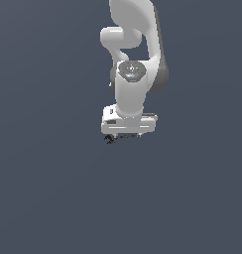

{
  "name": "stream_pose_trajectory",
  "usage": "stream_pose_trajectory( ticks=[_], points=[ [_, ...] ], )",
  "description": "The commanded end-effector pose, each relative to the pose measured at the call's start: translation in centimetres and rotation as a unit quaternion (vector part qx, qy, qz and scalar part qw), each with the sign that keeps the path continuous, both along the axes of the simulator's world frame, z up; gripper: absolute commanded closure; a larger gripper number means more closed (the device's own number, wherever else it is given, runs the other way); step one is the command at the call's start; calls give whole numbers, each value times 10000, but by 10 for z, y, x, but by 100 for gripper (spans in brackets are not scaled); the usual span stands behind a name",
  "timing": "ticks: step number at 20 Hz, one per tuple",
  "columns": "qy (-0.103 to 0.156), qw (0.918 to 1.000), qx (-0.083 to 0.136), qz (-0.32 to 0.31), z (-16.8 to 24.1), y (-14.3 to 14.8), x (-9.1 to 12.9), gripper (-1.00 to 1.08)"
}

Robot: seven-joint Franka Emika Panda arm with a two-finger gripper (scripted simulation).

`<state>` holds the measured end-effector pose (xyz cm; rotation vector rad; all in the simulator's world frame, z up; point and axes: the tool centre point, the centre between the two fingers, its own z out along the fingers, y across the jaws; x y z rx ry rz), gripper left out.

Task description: Pick up the object and move it to a goal position.

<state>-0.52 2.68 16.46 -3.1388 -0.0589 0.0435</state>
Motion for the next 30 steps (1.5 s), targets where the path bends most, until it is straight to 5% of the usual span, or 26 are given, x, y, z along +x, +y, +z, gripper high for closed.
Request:
stream_pose_trajectory(
  ticks=[1, 11, 30],
  points=[
    [0, 10000, 0, 0, 0, 0, 0, -92],
    [-99, 9990, -23, -427, 6, -40, 6, -92],
    [-82, 9893, 9, -1457, -15, -31, -6, -92]
  ],
)
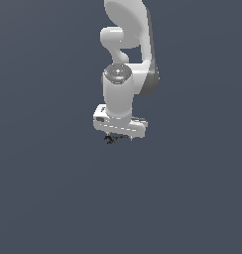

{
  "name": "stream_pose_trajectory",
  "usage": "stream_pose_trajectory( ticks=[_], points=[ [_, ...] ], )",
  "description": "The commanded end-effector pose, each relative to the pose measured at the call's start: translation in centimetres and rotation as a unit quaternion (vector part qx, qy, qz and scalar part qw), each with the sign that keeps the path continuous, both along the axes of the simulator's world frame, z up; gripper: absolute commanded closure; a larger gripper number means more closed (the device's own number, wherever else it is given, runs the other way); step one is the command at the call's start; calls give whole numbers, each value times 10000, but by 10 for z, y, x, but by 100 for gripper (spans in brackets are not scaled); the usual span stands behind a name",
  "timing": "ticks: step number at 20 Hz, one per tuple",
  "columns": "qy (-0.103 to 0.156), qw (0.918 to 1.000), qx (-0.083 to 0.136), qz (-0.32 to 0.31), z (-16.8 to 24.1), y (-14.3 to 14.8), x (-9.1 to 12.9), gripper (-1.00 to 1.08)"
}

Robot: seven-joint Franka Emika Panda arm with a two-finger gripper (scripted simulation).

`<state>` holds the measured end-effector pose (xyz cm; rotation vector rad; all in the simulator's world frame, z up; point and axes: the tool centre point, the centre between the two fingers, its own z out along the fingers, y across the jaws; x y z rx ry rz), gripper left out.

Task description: Pick up the object and move it to a goal position.

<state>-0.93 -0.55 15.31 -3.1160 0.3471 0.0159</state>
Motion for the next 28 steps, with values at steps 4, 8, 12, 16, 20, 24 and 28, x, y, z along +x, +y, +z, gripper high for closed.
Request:
stream_pose_trajectory(
  ticks=[4, 8, 12, 16, 20, 24, 28],
  points=[
    [9, 9976, 20, -692, -13, 4, -8, -92],
    [16, 9922, 30, -1243, -22, 7, -15, -92],
    [23, 9838, 36, -1793, -32, 10, -22, -92],
    [29, 9722, 37, -2339, -41, 12, -29, -92],
    [34, 9576, 33, -2881, -49, 13, -36, -92],
    [36, 9398, 26, -3416, -58, 14, -44, -92],
    [35, 9190, 15, -3942, -66, 15, -52, -92]
  ],
)
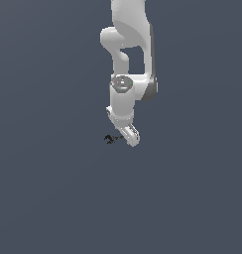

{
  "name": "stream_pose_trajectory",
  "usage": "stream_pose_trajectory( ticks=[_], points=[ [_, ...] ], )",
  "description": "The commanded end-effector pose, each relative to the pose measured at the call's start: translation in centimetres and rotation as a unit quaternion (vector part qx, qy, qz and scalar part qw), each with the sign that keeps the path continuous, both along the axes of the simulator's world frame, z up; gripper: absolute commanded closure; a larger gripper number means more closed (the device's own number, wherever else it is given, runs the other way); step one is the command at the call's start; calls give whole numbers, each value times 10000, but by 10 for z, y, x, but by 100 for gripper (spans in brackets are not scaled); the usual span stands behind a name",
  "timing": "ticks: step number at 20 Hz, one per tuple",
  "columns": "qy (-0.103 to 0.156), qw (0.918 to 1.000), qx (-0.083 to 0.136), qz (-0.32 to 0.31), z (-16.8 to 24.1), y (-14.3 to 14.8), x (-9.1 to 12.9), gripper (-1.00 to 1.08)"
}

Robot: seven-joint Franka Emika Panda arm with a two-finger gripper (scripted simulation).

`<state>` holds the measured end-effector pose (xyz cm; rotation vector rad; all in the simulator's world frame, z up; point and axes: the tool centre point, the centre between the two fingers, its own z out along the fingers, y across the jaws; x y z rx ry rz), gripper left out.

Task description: Pick up the object and move it to a goal position.

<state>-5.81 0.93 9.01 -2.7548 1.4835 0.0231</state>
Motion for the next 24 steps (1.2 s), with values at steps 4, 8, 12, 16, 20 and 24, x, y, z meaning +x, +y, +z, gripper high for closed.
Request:
stream_pose_trajectory(
  ticks=[4, 8, 12, 16, 20, 24],
  points=[
    [3, 9969, -22, -788, -11, 0, -11, -92],
    [3, 9909, -42, -1344, -18, 0, -19, -92],
    [0, 9836, -62, -1804, -24, 0, -26, -92],
    [-5, 9767, -78, -2146, -28, -1, -31, -92],
    [-9, 9714, -90, -2374, -31, -1, -35, -92],
    [-11, 9685, -96, -2487, -32, -1, -36, -92]
  ],
)
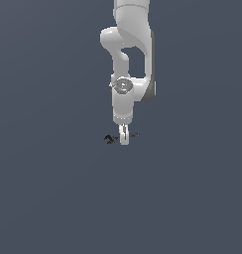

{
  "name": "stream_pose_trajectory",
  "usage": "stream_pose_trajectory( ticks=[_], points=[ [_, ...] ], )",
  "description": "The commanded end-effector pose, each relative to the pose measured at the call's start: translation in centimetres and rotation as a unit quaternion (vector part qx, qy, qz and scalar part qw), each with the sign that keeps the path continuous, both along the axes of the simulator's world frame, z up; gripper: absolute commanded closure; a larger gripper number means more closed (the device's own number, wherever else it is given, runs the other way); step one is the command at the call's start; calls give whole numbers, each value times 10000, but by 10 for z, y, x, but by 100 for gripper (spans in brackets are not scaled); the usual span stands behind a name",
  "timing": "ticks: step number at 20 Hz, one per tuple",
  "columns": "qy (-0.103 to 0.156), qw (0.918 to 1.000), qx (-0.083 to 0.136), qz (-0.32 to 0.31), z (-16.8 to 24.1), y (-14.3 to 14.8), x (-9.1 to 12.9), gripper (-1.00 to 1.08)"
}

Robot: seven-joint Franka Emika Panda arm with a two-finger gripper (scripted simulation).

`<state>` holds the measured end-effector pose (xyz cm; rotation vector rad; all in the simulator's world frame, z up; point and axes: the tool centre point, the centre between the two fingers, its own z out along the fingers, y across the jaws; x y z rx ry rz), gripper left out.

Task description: Pick up the object and move it to a goal position.

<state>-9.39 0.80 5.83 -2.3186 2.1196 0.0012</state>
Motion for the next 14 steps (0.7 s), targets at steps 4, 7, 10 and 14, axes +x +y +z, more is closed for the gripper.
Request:
stream_pose_trajectory(
  ticks=[4, 7, 10, 14],
  points=[
    [-1, 10000, -2, -38, -1, 0, -1, -92],
    [0, 10000, -2, -41, -5, 0, -1, -92],
    [0, 10000, -2, -47, -15, 0, -1, -92],
    [0, 10000, -2, -58, -34, 0, -2, -92]
  ],
)
